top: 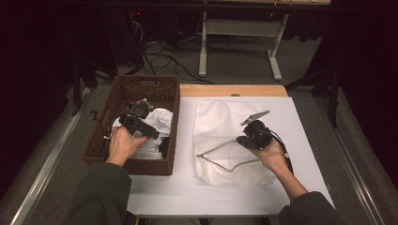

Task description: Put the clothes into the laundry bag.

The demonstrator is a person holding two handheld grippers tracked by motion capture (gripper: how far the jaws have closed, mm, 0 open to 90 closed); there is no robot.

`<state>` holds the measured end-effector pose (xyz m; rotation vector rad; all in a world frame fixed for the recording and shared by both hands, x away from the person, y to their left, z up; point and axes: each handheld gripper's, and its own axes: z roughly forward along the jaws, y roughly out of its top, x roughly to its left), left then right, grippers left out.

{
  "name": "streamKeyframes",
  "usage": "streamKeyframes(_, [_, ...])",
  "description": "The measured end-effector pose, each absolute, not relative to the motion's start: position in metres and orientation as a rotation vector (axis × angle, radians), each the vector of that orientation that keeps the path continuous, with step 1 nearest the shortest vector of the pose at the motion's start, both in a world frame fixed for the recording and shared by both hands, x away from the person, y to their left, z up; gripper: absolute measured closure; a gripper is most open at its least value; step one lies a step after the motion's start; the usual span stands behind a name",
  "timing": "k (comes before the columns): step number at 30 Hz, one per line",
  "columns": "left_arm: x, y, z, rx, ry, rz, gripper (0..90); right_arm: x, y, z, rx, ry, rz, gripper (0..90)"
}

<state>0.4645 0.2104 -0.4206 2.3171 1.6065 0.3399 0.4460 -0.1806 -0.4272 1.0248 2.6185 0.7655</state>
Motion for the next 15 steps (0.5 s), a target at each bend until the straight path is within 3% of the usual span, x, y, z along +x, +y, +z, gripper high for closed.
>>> streamKeyframes(15, [0.488,0.233,-0.444,2.257,1.744,0.311,0.2,0.446,-0.184,-0.427,1.034,2.617,0.768,89.6])
